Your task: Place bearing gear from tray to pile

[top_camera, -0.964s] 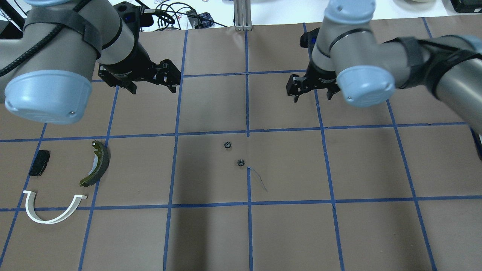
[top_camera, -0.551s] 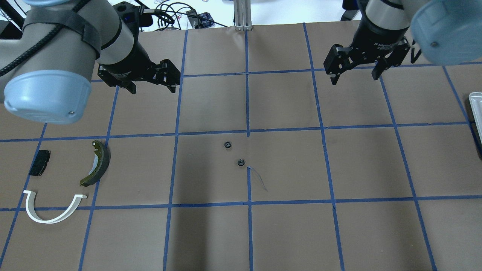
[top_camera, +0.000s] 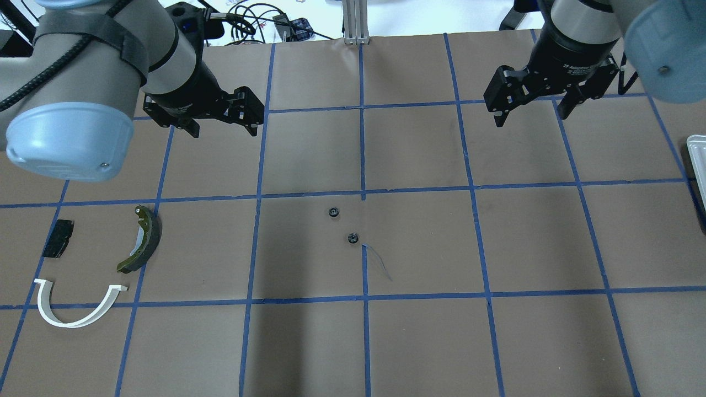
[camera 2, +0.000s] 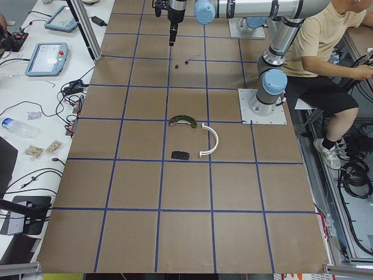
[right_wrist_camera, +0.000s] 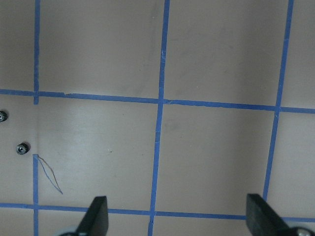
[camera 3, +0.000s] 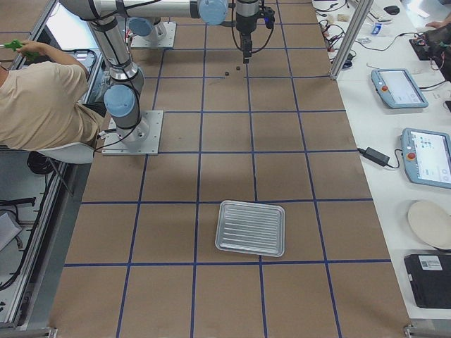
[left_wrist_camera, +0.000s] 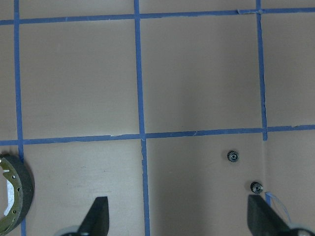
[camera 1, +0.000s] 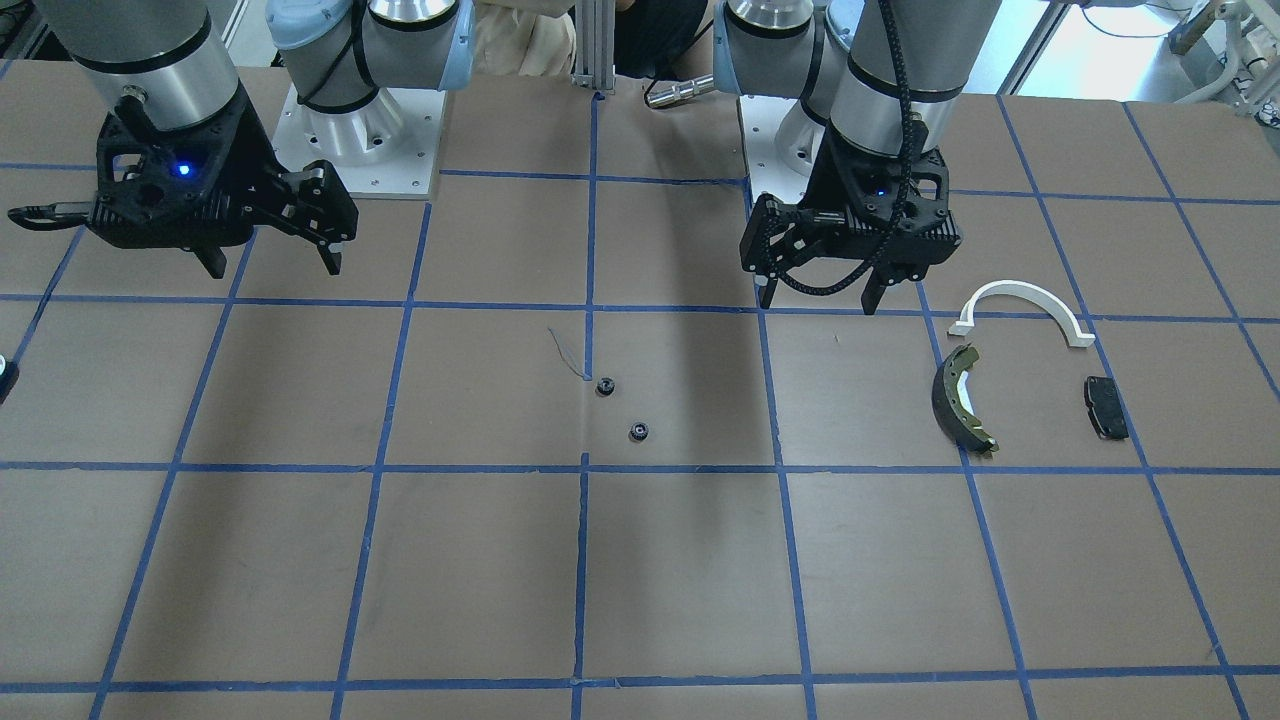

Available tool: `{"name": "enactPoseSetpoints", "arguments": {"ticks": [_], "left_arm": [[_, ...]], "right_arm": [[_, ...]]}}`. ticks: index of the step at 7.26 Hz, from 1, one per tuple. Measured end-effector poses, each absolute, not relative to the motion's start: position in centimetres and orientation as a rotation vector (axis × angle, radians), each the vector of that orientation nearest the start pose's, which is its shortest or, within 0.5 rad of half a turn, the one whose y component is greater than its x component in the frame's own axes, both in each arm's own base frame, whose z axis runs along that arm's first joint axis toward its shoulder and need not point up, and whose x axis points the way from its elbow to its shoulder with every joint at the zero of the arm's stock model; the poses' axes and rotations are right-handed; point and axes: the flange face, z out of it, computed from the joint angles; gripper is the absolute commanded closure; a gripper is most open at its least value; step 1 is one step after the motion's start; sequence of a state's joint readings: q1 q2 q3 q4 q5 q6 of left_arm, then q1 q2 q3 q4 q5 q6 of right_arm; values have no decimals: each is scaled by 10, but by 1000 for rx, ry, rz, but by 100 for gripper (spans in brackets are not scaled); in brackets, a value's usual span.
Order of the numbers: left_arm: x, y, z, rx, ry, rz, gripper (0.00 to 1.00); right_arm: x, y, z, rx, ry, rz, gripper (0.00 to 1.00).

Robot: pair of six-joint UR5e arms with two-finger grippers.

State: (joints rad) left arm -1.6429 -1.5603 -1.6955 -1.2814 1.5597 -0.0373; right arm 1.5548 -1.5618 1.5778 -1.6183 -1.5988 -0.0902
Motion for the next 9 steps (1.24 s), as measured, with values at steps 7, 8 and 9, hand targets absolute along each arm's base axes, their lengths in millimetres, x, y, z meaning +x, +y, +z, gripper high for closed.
{"name": "enactPoseSetpoints", "arguments": {"ticks": [7, 8, 9], "left_arm": [[-265, -483, 359, -179, 3193, -282, 0], [-275, -479, 336, -247, 3190, -242, 0], [-283, -479, 316, -297, 3185, -208, 0]], "right_arm": [[125, -502, 489, 80, 3160, -98, 0], [125, -503, 489, 79, 3158, -100, 0], [125, -503, 488, 79, 3158, -99, 0]]}}
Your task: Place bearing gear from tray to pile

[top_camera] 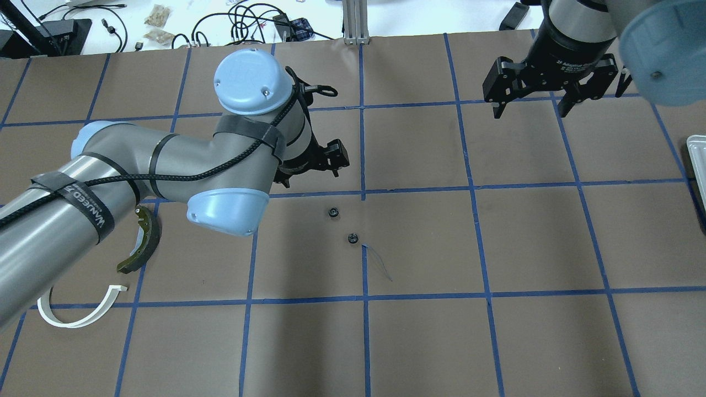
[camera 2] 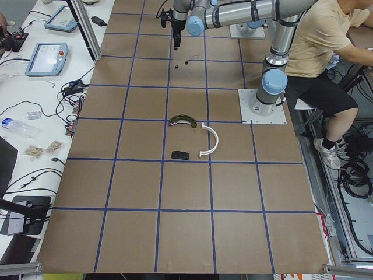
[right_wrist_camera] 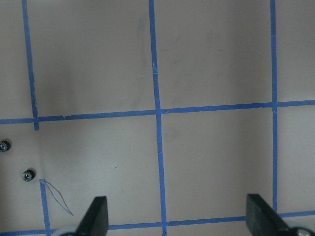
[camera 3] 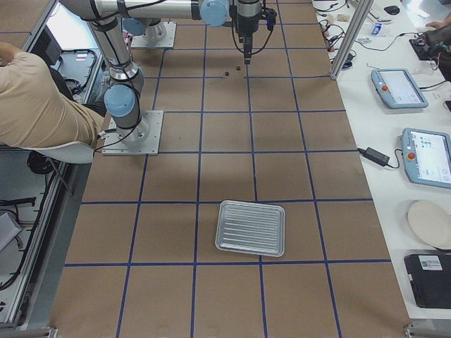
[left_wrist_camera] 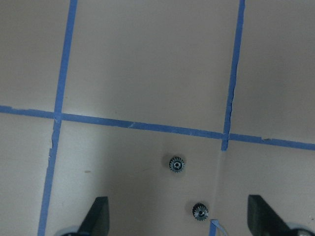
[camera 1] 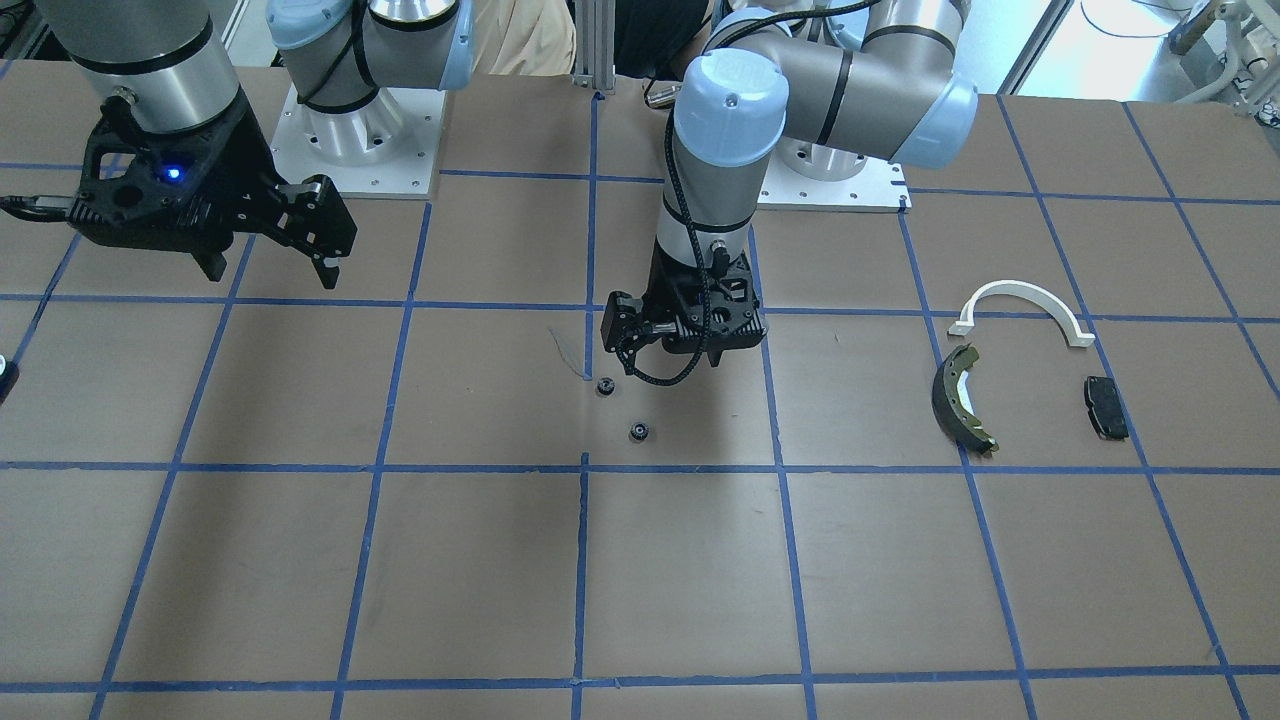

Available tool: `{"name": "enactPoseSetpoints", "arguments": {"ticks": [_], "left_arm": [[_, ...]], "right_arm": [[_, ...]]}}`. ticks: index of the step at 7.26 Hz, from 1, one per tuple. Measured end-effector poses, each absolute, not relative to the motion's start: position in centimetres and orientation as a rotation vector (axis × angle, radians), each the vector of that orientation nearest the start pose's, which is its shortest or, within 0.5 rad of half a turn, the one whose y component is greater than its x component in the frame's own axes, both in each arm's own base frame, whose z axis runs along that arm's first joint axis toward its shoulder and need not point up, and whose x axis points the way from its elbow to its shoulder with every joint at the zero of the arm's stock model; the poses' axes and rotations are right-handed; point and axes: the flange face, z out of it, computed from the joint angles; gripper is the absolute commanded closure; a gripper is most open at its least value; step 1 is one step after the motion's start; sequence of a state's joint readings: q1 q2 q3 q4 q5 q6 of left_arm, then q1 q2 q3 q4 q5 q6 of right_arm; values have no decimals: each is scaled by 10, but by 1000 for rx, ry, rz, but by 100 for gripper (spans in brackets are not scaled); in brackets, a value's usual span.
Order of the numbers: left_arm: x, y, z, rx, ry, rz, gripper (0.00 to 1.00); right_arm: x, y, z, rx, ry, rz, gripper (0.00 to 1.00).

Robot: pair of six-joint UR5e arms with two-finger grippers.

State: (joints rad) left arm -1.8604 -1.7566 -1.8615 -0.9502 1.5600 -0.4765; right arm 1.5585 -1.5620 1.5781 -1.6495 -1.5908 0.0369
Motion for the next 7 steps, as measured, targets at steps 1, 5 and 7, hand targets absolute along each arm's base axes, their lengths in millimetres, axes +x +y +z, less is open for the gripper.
{"name": "enactPoseSetpoints", "arguments": {"ticks": [1, 5, 7], "left_arm": [[-293, -483, 297, -346, 3184, -205, 0], [-311, -497, 235, -397, 3118, -236, 0], [-319, -497, 209, -373, 3103, -199, 0]], "right_arm": [[125, -503, 487, 79, 3159, -97, 0], [126, -503, 486, 80, 3154, -85, 0], [126, -503, 485, 82, 3152, -81, 0]]}}
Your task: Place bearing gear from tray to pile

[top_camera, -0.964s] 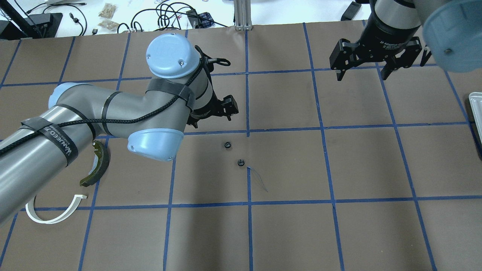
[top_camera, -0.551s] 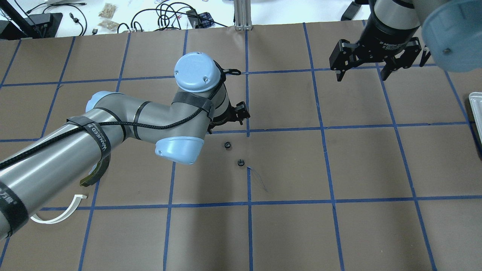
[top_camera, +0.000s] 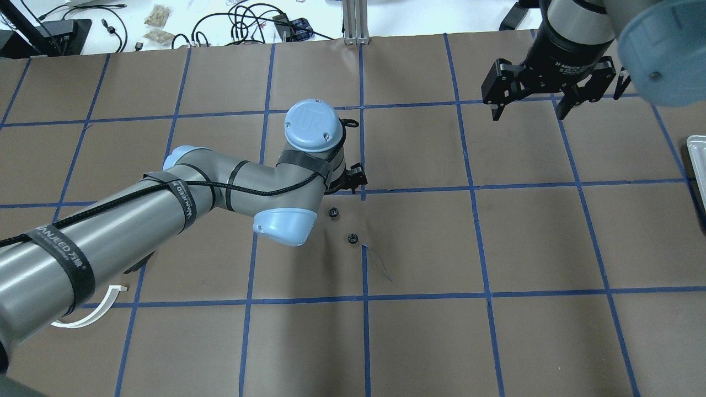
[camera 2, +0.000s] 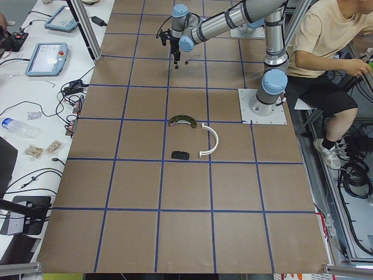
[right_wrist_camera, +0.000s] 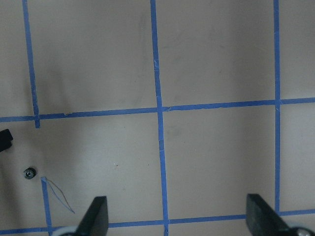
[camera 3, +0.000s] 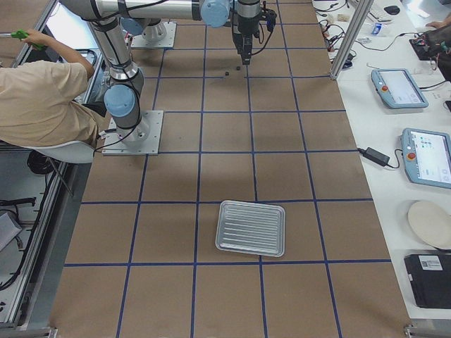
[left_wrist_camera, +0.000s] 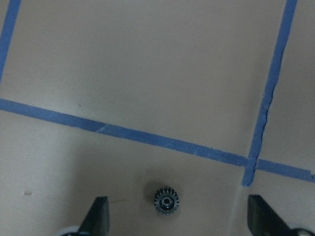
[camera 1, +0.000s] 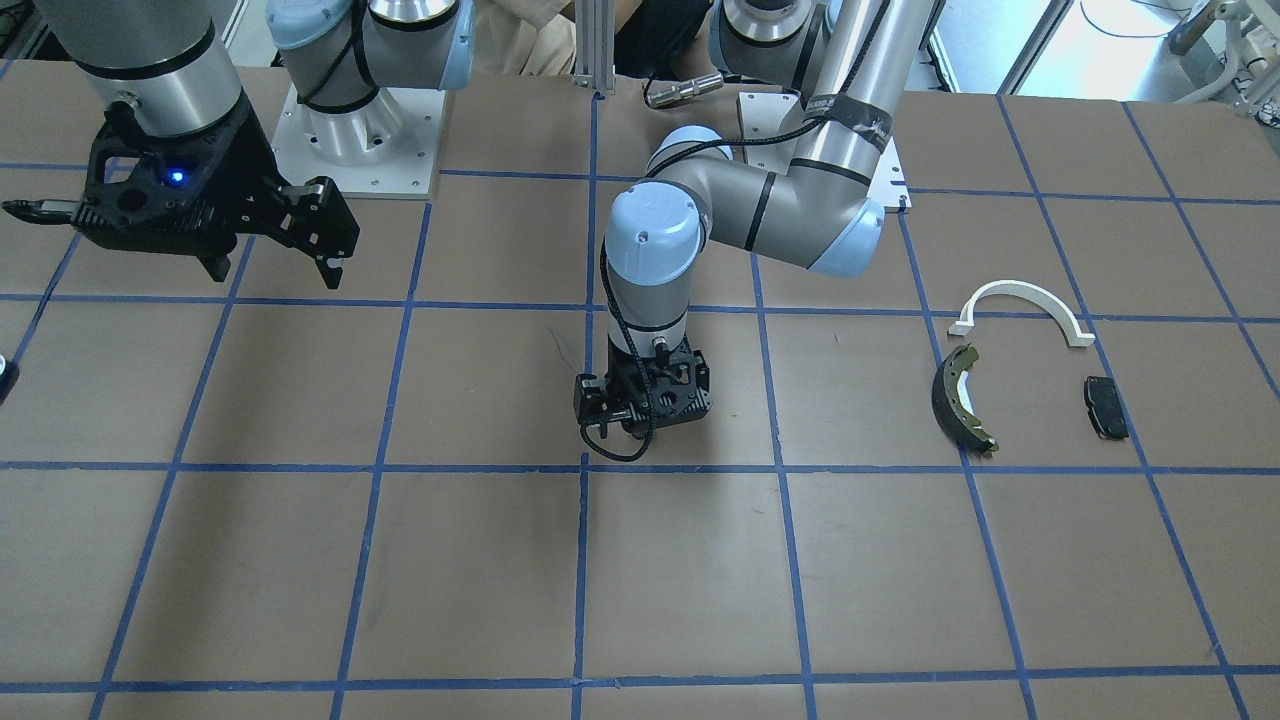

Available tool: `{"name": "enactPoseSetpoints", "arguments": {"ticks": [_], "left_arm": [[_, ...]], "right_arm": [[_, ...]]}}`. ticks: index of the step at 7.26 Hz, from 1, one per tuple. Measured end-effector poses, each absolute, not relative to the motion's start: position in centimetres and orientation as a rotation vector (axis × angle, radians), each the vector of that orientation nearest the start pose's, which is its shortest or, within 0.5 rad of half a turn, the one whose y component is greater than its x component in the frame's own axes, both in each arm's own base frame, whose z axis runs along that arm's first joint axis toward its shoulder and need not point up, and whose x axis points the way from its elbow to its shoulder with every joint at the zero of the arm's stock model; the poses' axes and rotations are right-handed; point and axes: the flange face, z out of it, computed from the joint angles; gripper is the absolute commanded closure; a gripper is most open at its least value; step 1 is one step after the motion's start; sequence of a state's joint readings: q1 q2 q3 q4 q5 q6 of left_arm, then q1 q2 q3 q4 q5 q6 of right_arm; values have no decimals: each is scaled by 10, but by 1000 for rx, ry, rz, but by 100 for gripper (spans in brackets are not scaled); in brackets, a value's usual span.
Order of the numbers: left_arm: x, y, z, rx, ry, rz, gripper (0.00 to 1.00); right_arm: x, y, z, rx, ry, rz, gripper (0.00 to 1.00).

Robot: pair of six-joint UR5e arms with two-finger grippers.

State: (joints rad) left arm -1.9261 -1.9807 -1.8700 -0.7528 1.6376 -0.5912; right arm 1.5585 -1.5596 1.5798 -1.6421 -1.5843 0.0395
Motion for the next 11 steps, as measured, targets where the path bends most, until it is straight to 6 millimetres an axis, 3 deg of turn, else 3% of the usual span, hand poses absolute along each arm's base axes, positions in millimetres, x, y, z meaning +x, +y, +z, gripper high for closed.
{"name": "enactPoseSetpoints", "arguments": {"ticks": [3, 8, 9, 10, 11], "left_arm": [[-333, -493, 186, -335, 3105, -194, 0], [-325, -476, 170, -170, 3129, -269, 2], [-326, -478, 171, -167, 3132, -280, 24], [-326, -478, 172, -167, 3134, -284, 31], [-325, -478, 171, -166, 3133, -281, 32]], "right_arm": [[126, -502, 481, 87, 3152, -63, 0], [126, -502, 481, 88, 3151, -63, 0], [126, -502, 480, 87, 3151, -62, 0], [126, -502, 480, 87, 3151, -61, 0], [126, -502, 480, 87, 3151, -60, 0]]}}
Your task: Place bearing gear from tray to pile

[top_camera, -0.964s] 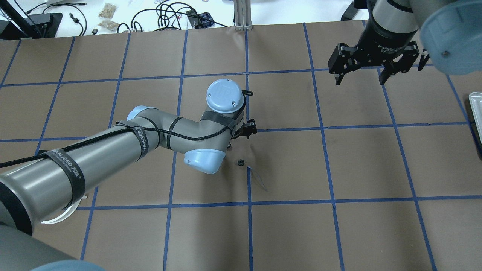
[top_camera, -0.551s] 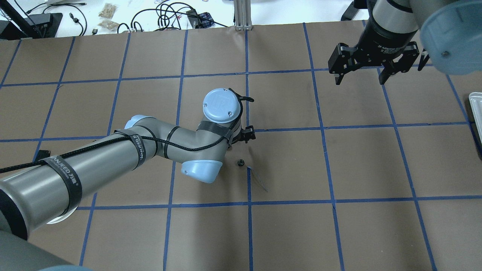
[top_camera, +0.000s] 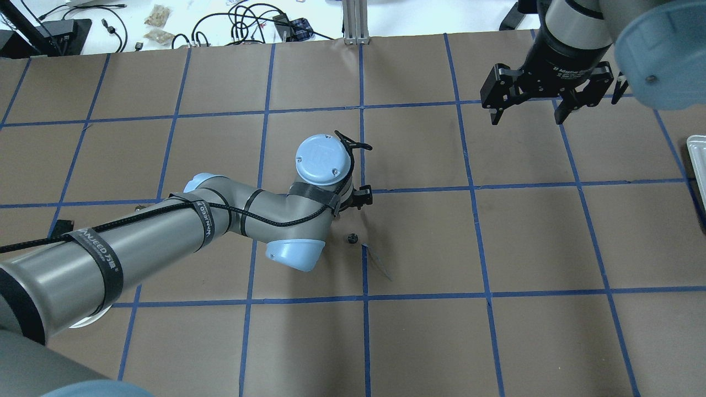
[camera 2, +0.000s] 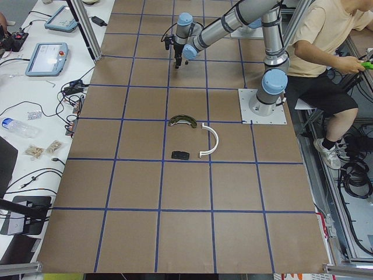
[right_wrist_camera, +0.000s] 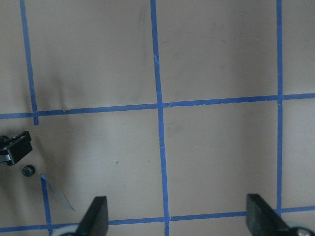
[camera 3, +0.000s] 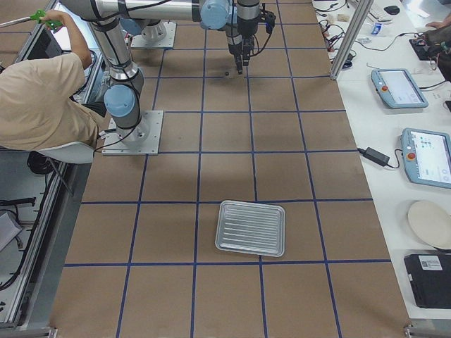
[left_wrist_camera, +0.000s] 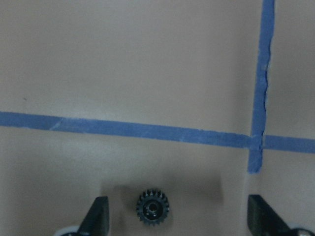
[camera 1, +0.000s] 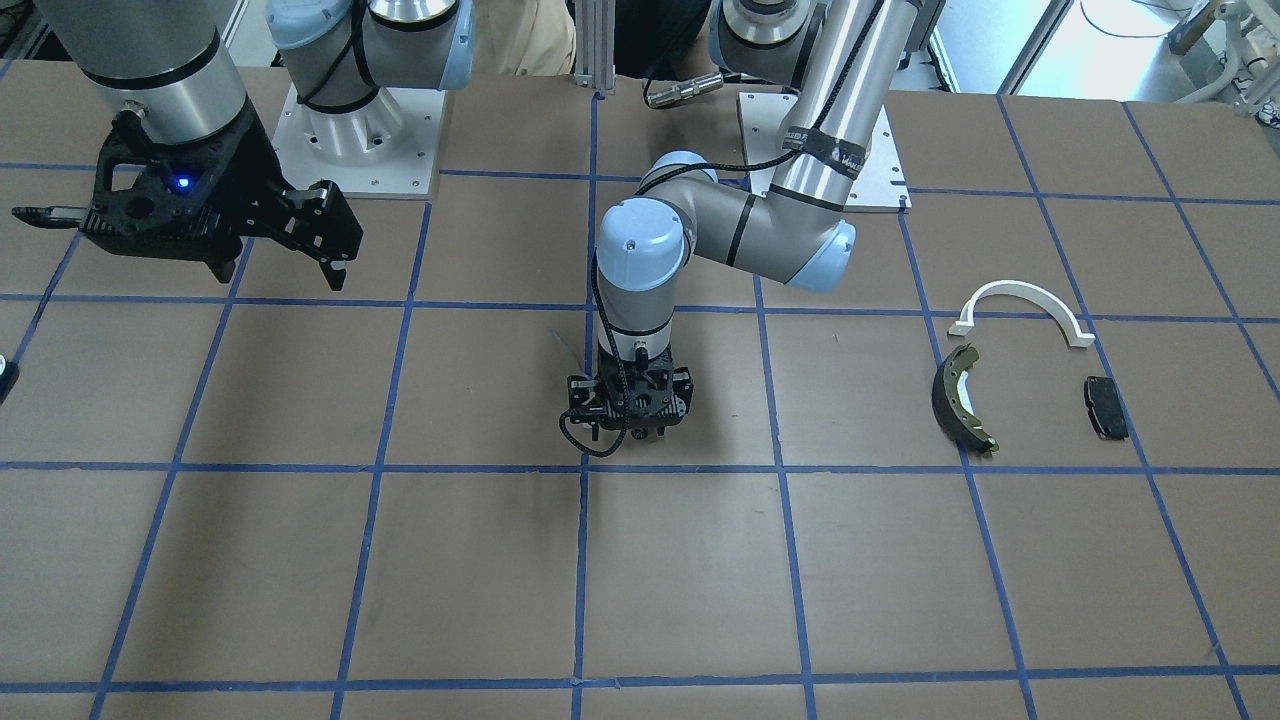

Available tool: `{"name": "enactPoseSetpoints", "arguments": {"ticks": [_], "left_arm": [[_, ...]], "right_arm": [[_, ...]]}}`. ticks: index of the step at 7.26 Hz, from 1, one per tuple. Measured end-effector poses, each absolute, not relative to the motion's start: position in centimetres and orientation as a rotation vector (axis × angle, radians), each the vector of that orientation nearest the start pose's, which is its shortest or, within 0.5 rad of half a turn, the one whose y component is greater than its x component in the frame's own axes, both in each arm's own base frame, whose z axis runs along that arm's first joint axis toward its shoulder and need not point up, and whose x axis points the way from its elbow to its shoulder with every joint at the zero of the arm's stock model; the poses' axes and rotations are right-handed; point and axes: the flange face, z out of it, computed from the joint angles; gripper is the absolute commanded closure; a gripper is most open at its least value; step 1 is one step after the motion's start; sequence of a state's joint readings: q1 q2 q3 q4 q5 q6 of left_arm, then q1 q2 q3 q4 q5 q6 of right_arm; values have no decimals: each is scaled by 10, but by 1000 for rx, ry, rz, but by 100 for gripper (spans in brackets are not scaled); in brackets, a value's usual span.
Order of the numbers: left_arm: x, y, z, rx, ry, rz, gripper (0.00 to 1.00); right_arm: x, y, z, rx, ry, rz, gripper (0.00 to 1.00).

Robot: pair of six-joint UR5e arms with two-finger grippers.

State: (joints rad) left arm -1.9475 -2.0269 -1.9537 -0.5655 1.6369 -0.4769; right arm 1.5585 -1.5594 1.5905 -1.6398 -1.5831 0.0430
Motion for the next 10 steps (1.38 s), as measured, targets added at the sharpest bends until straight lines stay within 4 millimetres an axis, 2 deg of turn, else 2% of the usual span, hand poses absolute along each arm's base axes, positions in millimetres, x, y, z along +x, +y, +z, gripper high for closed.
{"name": "enactPoseSetpoints", "arguments": {"ticks": [1, 2, 3, 4, 8, 9, 10], "left_arm": [[-325, -477, 170, -164, 3132, -275, 34], [-325, -477, 169, -164, 3131, -271, 44], [-325, -477, 169, -164, 3130, -270, 78], [-325, -477, 170, -164, 3130, -270, 100], [-324, -479, 177, -162, 3132, -288, 100], [-323, -481, 187, -150, 3132, -297, 100], [-319, -488, 205, -126, 3128, -285, 100]], "right_arm": [[126, -502, 479, 87, 3152, -60, 0], [126, -502, 479, 87, 3151, -60, 0], [126, -502, 479, 87, 3151, -61, 0], [126, -502, 479, 87, 3151, -61, 0], [126, -502, 480, 87, 3151, -60, 0], [126, -502, 480, 87, 3151, -61, 0], [126, -502, 480, 87, 3151, -61, 0]]}}
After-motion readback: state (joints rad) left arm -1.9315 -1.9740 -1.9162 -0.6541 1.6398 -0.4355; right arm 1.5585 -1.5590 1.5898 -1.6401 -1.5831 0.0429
